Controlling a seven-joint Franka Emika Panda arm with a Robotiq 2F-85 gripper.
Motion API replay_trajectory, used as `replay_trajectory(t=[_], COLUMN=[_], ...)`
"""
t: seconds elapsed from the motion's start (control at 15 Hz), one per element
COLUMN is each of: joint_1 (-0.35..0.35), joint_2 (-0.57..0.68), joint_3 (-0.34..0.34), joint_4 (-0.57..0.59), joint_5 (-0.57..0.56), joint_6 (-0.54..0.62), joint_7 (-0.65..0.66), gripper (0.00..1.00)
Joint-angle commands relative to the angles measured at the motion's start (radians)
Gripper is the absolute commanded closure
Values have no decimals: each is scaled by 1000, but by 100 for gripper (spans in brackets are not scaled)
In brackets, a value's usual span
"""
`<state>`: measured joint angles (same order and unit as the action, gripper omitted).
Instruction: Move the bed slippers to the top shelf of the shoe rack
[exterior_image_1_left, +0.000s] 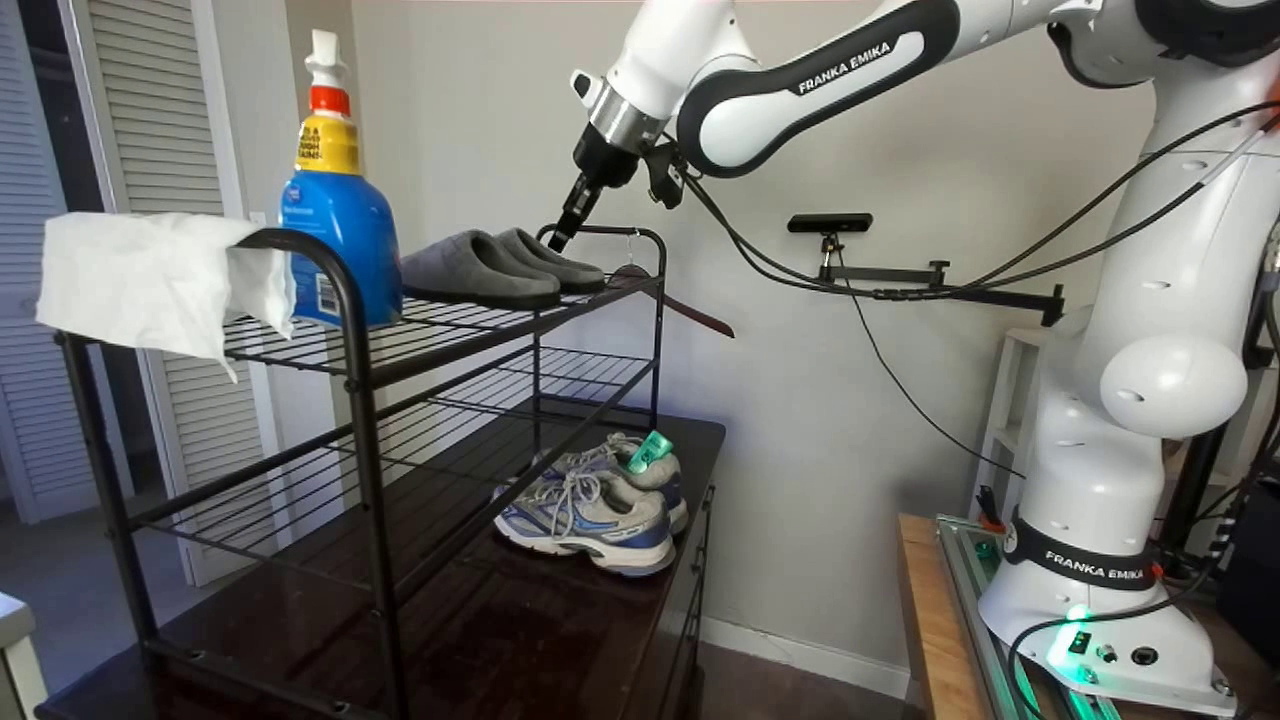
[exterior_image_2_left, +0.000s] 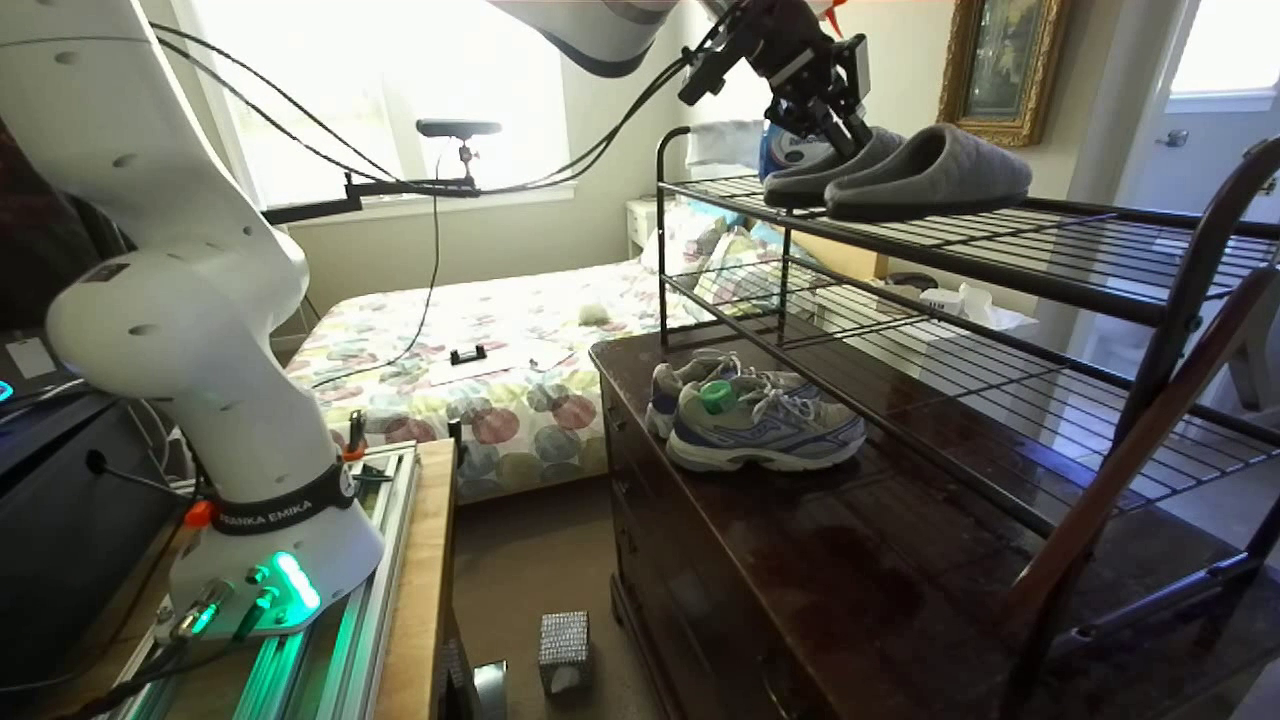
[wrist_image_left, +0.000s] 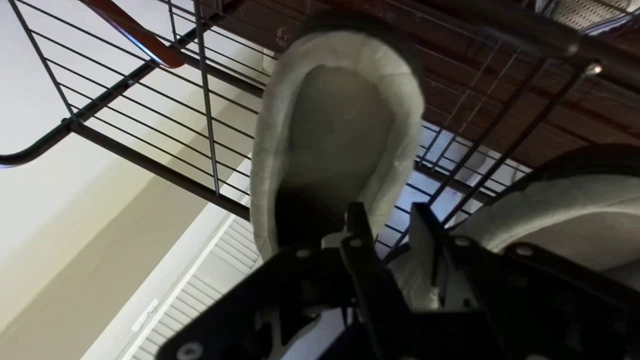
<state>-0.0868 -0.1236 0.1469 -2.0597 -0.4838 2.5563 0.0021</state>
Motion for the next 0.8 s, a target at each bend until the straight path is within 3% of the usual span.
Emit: replay_trajectory(t=[0.0,0.33,0.4,0.53,0.73], joint_1=[75,134,117,127,127], joint_2=[-31,-93,-69,-88,-90], joint_3=[-39,-71,-57,-63,-65], joint_4=[25,27,26,26,25], joint_5=[129,276,213,235,238], joint_6=[-43,-20,-11,-11,-11], joint_7=[-115,-238,-176,-197,-203], gripper=[42,8,25,10,7])
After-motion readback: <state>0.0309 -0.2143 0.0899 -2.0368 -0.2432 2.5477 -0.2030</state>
